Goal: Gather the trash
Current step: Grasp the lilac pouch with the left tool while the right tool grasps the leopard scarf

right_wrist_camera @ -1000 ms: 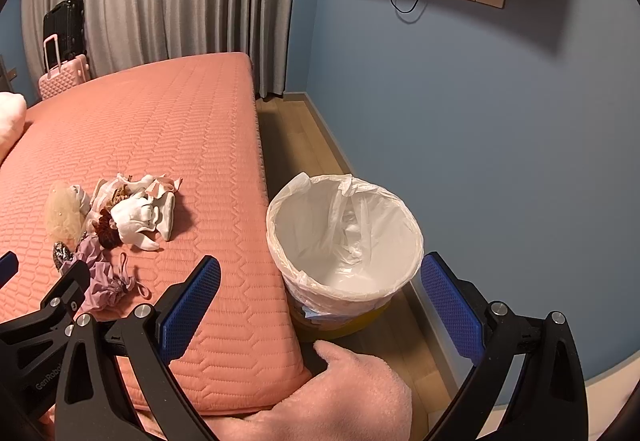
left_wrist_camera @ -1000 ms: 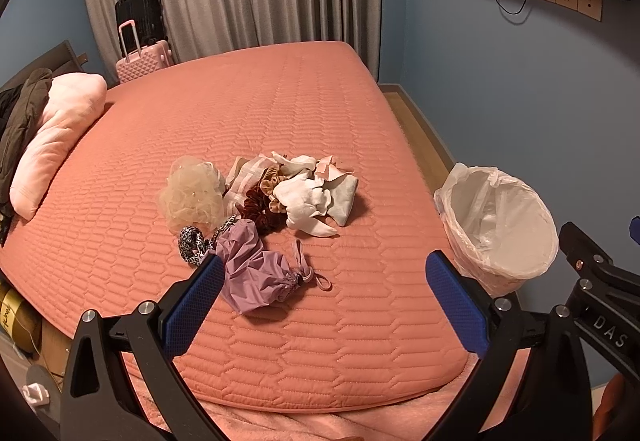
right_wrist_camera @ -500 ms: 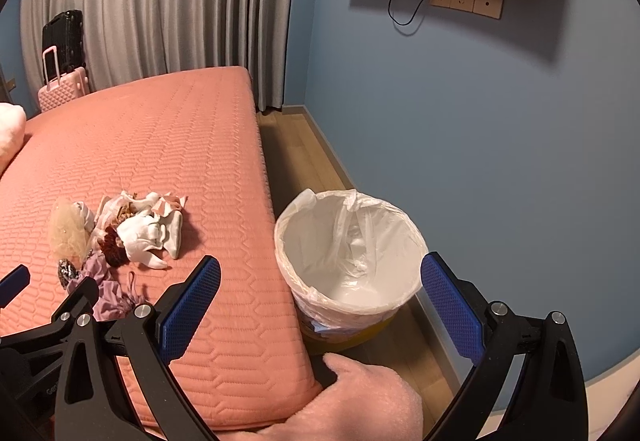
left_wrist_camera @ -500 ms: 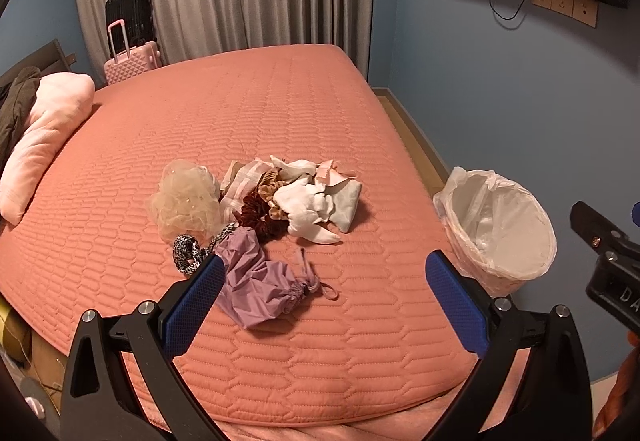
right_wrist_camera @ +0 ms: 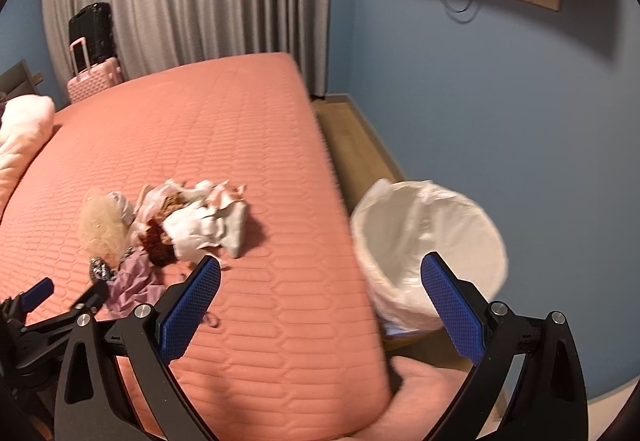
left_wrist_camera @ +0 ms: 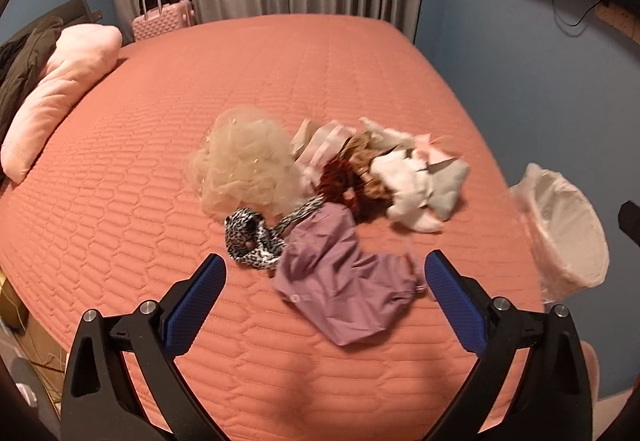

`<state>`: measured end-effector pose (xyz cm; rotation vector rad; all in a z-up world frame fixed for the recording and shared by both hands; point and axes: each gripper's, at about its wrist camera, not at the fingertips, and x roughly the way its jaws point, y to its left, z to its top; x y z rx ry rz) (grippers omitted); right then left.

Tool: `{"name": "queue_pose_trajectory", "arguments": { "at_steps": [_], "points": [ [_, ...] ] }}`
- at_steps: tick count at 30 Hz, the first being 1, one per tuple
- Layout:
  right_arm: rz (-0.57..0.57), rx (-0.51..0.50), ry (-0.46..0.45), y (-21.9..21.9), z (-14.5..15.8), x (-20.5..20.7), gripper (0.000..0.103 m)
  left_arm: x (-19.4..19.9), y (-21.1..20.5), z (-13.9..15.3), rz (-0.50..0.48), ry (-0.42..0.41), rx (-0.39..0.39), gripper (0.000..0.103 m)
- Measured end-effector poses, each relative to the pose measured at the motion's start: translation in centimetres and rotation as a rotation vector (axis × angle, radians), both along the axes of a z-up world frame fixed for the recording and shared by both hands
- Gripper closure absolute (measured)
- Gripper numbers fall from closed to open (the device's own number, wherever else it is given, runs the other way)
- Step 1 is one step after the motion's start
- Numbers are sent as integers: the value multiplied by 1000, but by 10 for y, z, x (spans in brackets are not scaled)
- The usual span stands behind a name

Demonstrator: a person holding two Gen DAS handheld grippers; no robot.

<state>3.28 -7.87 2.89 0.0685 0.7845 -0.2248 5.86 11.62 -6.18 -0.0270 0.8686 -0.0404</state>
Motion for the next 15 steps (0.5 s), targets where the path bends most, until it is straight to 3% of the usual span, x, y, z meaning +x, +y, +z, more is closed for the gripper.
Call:
{"name": "queue_pose_trajectory", "arguments": {
  "at_steps": [7, 15],
  "points": [
    [83, 41, 45, 38, -34, 29, 6, 27, 29, -45, 51, 129, -117, 10],
    [155, 157, 140, 67, -85, 57, 7, 39, 45, -79, 22, 253, -260, 59]
  ]
}}
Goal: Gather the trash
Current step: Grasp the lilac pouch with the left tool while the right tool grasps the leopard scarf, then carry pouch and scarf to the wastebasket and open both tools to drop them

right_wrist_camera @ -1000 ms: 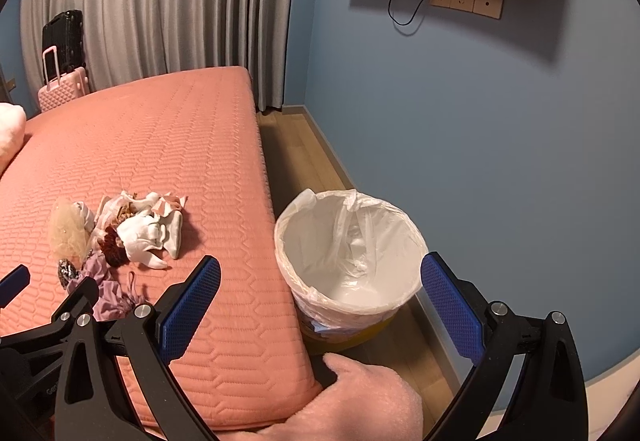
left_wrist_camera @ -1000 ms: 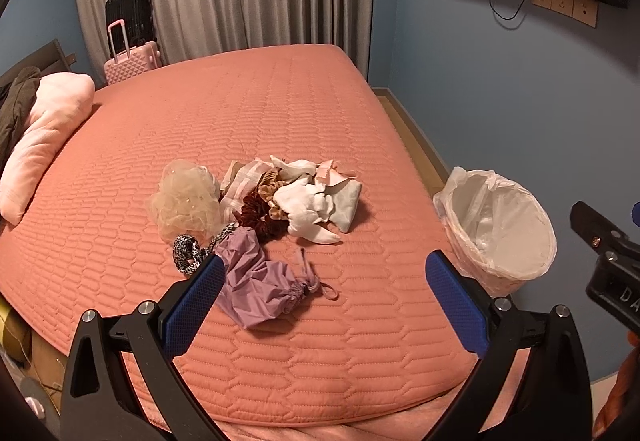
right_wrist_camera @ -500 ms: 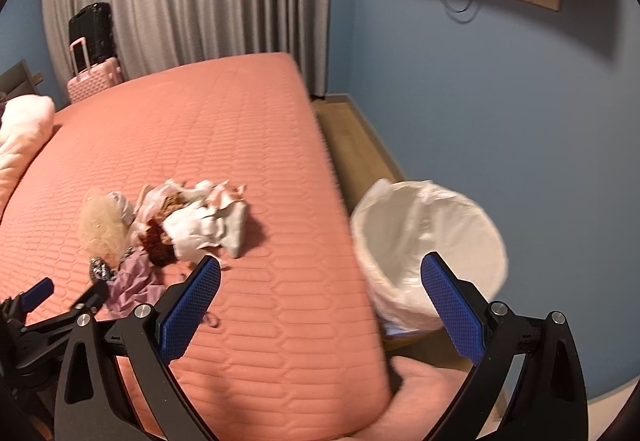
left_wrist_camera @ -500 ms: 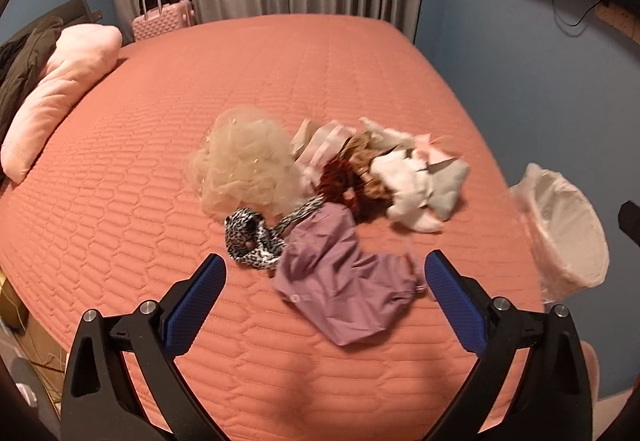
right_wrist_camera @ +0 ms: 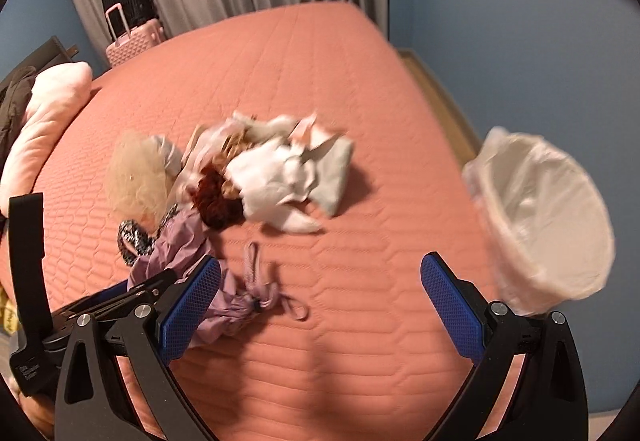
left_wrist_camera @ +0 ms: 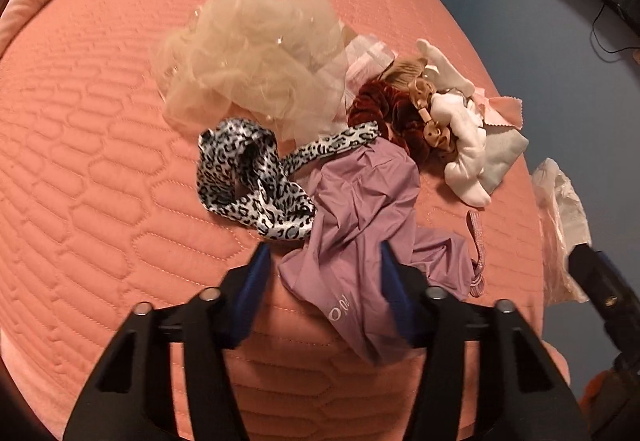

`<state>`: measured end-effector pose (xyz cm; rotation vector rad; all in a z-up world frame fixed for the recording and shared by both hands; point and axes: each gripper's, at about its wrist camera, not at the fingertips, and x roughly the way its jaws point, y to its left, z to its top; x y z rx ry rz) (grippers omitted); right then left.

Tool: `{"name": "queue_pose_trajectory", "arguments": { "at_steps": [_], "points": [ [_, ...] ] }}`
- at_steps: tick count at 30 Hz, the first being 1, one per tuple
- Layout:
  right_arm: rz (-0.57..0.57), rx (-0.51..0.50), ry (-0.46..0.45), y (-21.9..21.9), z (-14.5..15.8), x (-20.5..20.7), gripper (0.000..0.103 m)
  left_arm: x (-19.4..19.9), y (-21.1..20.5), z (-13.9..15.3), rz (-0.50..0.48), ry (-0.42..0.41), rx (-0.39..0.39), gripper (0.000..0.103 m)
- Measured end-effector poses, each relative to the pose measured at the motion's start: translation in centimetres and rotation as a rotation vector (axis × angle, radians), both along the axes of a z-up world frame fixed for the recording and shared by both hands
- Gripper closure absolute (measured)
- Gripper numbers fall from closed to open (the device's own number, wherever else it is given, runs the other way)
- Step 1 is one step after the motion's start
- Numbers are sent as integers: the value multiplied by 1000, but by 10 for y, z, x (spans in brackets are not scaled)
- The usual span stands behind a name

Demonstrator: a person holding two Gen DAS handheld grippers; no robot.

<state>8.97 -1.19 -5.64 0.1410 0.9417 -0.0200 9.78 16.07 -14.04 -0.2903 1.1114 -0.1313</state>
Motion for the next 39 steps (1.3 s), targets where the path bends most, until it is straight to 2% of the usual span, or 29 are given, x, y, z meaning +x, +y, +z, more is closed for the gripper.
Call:
{"name": "queue_pose_trajectory", "arguments": {
  "at_steps": [2, 4, 11, 16, 20, 24, 29, 33, 34, 35, 36, 37, 39],
  "points": [
    [2, 6, 25, 6, -9, 5, 9, 0, 1, -2, -17, 8, -30, 84],
    [6, 6, 39, 11, -13, 8, 9, -3, 3, 2, -37, -2, -51, 95],
    [54, -16, 36, 31, -8, 20, 9, -23, 33, 40, -60, -55, -142, 99],
    [83, 1, 25, 49, -2, 27, 9, -37, 62, 85, -63, -141, -191, 99],
    [129, 18, 27, 73, 0, 35, 10, -31, 86, 113, -6, -229, -139, 99],
    [191, 14, 32, 105, -2, 41, 10, -18, 109, 123, 71, -280, -31, 99],
    [255, 35, 73, 144, -16, 54, 23, -1, 118, 109, 127, -269, 55, 99],
    [274, 51, 136, 161, -39, 62, 44, 5, 121, 96, 134, -247, 88, 99],
    [281, 52, 155, 165, -45, 64, 58, 7, 119, 92, 137, -237, 80, 99],
    [290, 55, 176, 167, -51, 65, 79, 8, 122, 91, 138, -231, 71, 99],
    [299, 61, 198, 169, -55, 65, 90, 9, 123, 90, 138, -227, 68, 99],
    [305, 69, 211, 170, -57, 65, 98, 9, 124, 91, 136, -228, 69, 99],
    [308, 85, 200, 168, -51, 60, 99, 7, 121, 94, 129, -235, 68, 99]
  ]
}}
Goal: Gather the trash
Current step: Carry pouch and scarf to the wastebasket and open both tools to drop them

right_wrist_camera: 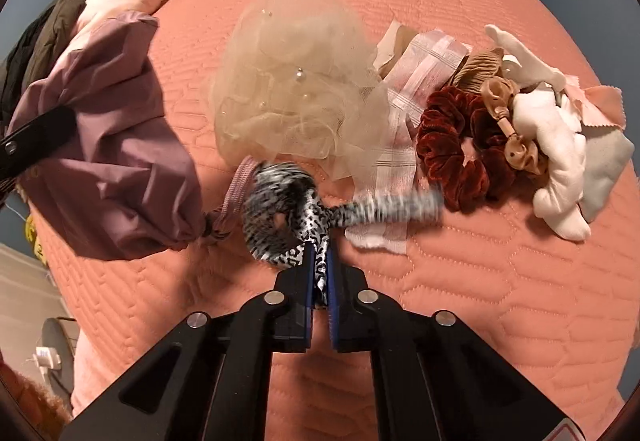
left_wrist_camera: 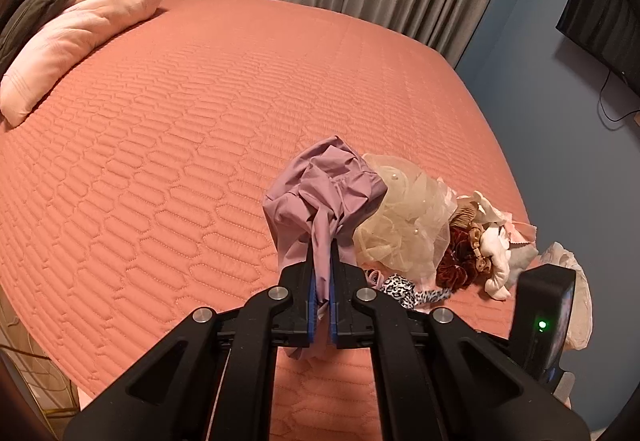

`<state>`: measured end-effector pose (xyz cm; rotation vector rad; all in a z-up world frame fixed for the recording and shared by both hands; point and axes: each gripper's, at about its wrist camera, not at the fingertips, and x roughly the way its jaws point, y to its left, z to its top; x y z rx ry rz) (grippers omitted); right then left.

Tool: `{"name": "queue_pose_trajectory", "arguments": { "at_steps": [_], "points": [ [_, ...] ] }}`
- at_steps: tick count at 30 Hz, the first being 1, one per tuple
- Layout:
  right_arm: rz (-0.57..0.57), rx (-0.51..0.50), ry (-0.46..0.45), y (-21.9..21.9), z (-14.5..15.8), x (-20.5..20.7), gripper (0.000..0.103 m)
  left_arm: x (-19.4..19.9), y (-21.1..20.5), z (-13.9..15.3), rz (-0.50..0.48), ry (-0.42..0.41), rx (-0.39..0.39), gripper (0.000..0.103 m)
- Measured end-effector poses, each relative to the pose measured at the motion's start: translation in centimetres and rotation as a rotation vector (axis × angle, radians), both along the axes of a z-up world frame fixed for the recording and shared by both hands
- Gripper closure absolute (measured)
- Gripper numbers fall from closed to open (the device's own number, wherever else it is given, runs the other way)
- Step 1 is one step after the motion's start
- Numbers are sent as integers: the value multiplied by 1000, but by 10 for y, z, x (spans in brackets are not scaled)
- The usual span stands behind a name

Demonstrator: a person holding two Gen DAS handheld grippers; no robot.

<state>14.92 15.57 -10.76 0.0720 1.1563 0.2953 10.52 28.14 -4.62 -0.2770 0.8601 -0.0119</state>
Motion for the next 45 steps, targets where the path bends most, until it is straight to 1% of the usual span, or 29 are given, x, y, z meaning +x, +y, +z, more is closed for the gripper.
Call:
{"name": "queue_pose_trajectory", "arguments": {
  "at_steps": [5, 9, 13, 17, 22, 23, 26, 31, 35, 40, 45],
  "points": [
    [-25, 33, -79, -21, 39, -13, 100, -1, -20, 16, -34, -31, 4, 99],
    [-70, 38, -169, -50, 81, -23, 100, -1, -50, 36, -83, -73, 6, 99],
    [-141, 49, -241, -92, 117, -31, 100, -1, -90, 57, -154, -112, 6, 99],
    [-224, 59, -297, -145, 138, -38, 100, 0, -136, 74, -230, -150, 10, 99],
    [-327, 45, -350, -208, 163, -51, 100, 2, -200, 91, -340, -184, -6, 99],
    [-349, 41, -359, -222, 165, -54, 100, 2, -217, 94, -370, -192, -3, 99],
    [-414, 22, -380, -259, 172, -61, 100, 3, -250, 102, -428, -202, -5, 99],
    [-514, 10, -382, -322, 170, -72, 100, 4, -310, 103, -529, -195, -10, 99],
    [-581, 0, -378, -361, 165, -82, 100, 2, -355, 101, -604, -188, 0, 99],
    [-640, -12, -370, -393, 155, -87, 100, 5, -395, 96, -678, -173, 1, 99],
    [-686, -18, -352, -414, 144, -87, 100, 17, -420, 93, -716, -136, -43, 97]
  ]
}}
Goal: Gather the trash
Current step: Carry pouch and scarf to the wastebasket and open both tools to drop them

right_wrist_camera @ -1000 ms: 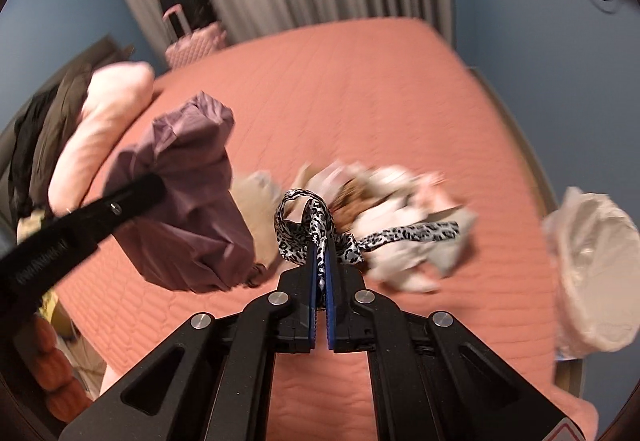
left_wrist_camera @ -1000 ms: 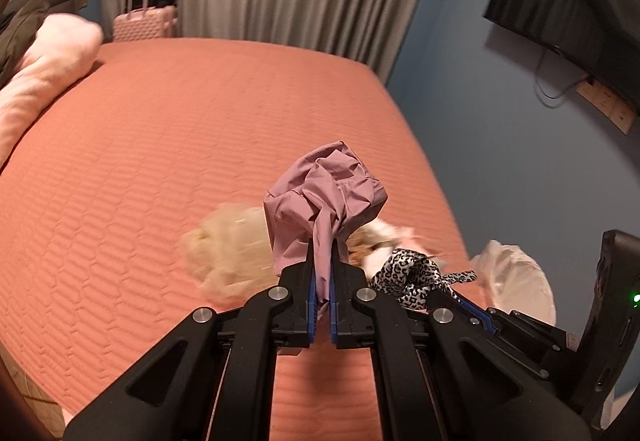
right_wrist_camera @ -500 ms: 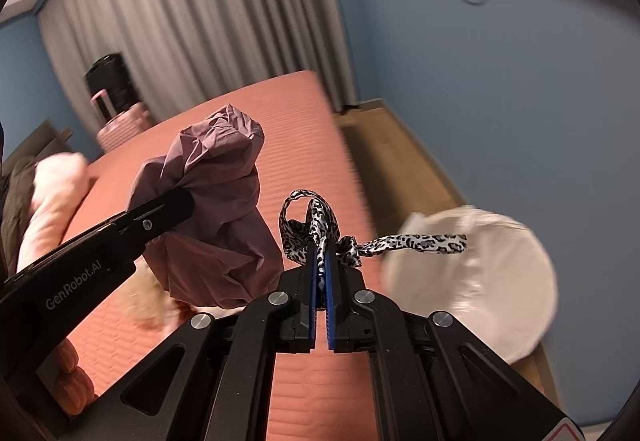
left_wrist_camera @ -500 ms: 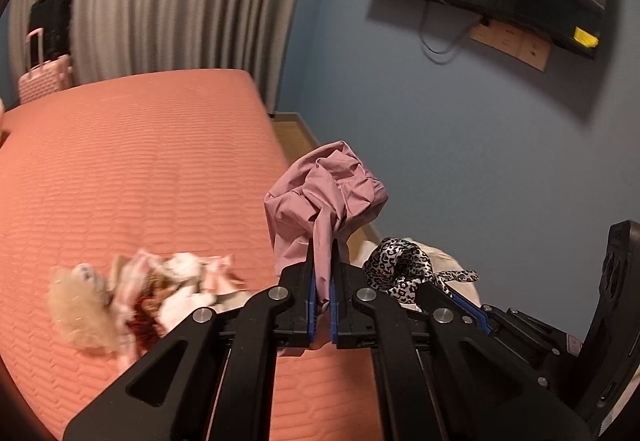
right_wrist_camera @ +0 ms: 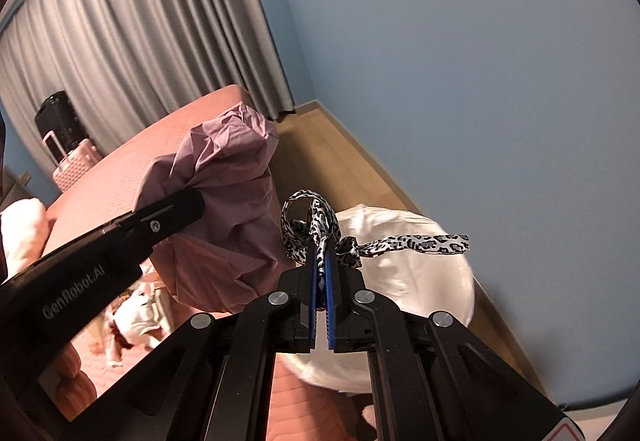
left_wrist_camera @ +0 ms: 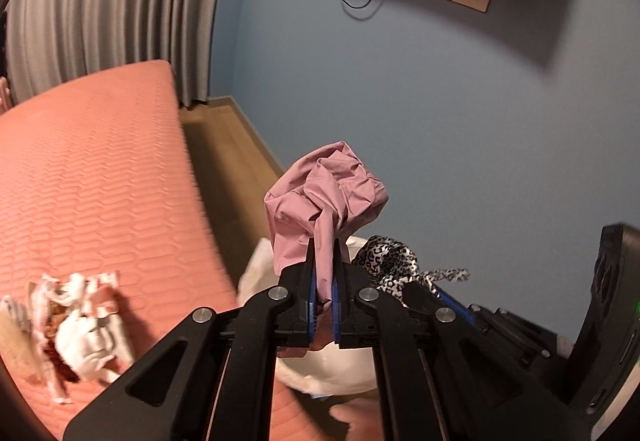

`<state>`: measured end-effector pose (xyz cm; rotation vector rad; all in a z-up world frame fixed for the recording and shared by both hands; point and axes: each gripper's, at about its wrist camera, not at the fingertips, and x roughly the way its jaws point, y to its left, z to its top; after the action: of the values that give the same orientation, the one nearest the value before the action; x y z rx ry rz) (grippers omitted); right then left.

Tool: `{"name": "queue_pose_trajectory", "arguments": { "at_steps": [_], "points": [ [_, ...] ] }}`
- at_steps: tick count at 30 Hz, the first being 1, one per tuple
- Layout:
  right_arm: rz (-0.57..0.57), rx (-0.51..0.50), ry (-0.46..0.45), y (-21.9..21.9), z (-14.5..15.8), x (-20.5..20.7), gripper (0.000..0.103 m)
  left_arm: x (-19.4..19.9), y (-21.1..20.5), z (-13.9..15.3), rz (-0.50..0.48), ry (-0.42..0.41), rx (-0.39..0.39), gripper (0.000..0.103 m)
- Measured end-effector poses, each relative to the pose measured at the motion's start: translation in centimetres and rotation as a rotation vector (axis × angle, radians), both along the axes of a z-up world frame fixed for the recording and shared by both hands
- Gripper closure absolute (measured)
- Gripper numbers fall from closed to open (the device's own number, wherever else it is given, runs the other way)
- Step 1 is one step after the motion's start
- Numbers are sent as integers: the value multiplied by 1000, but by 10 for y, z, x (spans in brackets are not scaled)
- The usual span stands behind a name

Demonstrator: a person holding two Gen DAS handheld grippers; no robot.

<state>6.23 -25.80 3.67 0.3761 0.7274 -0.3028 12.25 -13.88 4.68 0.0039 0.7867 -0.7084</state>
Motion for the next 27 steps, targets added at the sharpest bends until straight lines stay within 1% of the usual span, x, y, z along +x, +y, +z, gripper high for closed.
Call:
{"name": "queue_pose_trajectory", "arguments": {
  "at_steps": [1, 2, 3, 4, 5, 6, 7, 8, 9, 18, 20, 27],
  "points": [
    [-5, 2, 2, -3, -2, 0, 100, 3, -4, -2, -9, 22, -6, 92],
    [-9, 4, 3, -5, -2, 1, 99, 5, -8, -5, -15, 39, -11, 80],
    [-12, 8, 3, -9, -2, 2, 97, 9, -9, -6, -4, 49, -10, 72],
    [-20, 10, 6, -10, -3, 3, 94, 10, -12, -6, 15, 43, -11, 58],
    [-30, 10, 2, -11, -3, 5, 91, 11, -12, -5, 35, 30, -8, 48],
    [-33, 10, 3, -12, -5, 6, 90, 11, -14, -3, 56, 14, -1, 45],
    [-34, 14, 2, -11, -4, 7, 83, 11, -16, -2, 64, 7, 0, 42],
    [-40, 14, 1, -14, -6, 8, 76, 11, -15, -2, 69, 8, 3, 41],
    [-43, 14, -2, -15, -6, 8, 76, 11, -14, -2, 75, 11, 8, 41],
    [-25, 13, 5, -5, -9, 15, 73, 14, -8, -8, 119, 9, 40, 41],
    [-20, 13, 4, -8, -10, 14, 70, 14, -3, -9, 130, 12, 41, 41],
    [17, 5, 13, 15, -10, 13, 69, 12, 24, -10, 183, 23, 34, 41]
  ]
}}
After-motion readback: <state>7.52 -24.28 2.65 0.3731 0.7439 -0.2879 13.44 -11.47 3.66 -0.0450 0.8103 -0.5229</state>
